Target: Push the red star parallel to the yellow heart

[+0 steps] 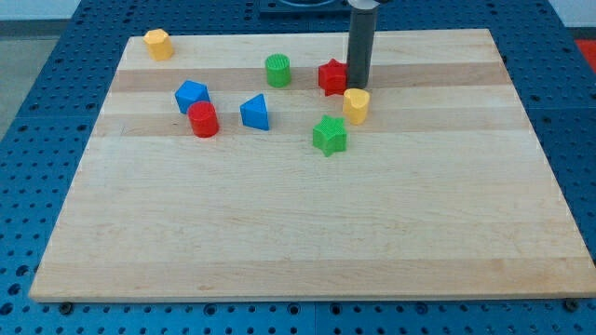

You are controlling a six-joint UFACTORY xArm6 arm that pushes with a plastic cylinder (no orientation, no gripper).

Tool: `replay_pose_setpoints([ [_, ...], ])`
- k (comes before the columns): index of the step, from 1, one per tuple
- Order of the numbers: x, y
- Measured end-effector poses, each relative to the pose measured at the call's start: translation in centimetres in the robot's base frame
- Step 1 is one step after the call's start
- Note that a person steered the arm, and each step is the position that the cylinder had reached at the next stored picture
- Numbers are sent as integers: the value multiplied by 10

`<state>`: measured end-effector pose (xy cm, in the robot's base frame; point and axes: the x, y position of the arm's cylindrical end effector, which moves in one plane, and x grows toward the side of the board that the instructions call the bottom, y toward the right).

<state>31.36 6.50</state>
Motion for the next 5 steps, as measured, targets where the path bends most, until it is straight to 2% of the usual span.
replay_pose_setpoints([
  [1, -36, 1],
  [2, -108, -8],
  [5, -10, -28],
])
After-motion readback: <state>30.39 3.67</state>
